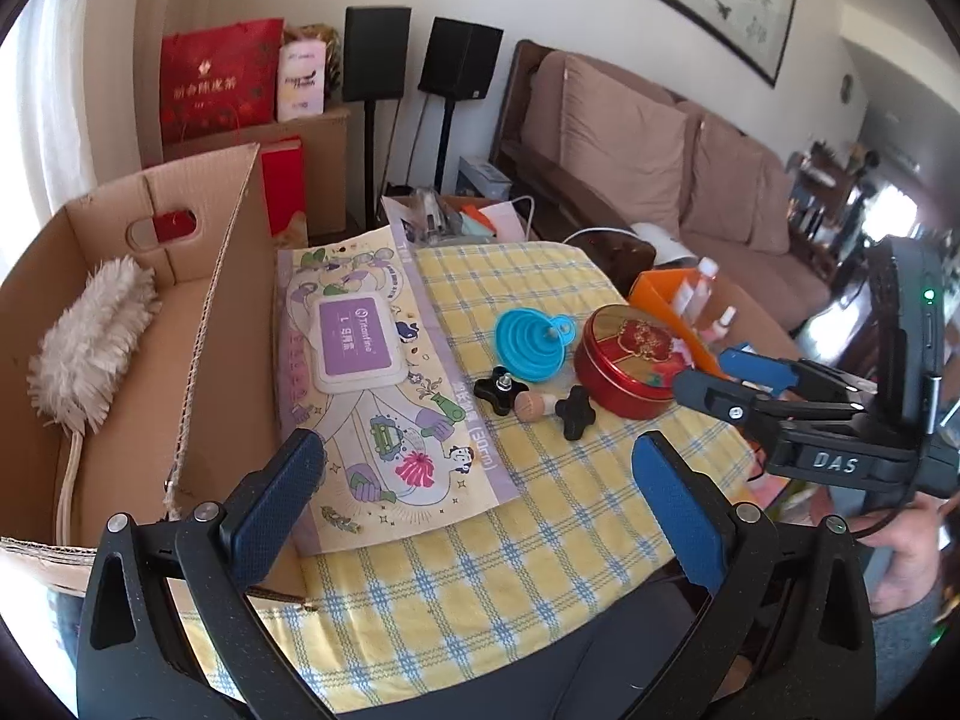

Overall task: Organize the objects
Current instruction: 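Move both tools back over the table toward the black knobs, then grasp the black star knob without bolt with the right gripper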

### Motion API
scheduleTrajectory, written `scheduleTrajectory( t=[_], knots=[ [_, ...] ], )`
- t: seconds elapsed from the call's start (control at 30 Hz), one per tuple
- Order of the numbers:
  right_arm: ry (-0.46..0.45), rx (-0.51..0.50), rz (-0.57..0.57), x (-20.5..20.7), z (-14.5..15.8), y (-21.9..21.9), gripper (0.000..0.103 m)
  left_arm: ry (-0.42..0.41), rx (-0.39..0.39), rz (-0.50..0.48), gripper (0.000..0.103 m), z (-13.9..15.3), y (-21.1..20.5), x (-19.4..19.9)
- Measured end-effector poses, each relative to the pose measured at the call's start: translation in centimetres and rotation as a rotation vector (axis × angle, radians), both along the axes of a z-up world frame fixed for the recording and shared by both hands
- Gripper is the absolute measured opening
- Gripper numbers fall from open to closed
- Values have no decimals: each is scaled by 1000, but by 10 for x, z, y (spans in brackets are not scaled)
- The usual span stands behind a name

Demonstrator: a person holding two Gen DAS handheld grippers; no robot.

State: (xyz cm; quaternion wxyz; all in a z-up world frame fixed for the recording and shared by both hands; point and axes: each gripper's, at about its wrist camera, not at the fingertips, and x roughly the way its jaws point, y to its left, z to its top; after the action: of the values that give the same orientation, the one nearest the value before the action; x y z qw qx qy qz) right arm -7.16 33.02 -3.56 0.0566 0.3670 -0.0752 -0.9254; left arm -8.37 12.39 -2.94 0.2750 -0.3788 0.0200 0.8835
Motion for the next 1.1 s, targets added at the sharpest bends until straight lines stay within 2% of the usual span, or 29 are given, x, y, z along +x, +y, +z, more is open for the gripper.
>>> scheduleTrajectory(
  t=[0.17, 0.27, 0.37, 0.67, 0.83, 1.1],
  knots=[
    [-26, 17, 44, -3, -17, -4, 63, 26, 12, -20, 103, 0, 8, 5],
    [-38, 44, 72, -7, -27, -9, 53, 19, 18, -28, 103, -5, 14, 3],
    [-51, 60, 91, -12, -38, -12, 48, -6, 0, -48, 103, -16, 24, -1],
    [-99, 56, 135, -34, -66, -11, 40, -69, -10, -47, 103, -52, 34, -17],
    [-117, 53, 147, -46, -78, -11, 40, -91, -6, -52, 103, -62, 36, -21],
    [-114, 104, 167, -58, -87, -18, 40, -123, 12, -48, 103, -71, 35, -28]
  ],
)
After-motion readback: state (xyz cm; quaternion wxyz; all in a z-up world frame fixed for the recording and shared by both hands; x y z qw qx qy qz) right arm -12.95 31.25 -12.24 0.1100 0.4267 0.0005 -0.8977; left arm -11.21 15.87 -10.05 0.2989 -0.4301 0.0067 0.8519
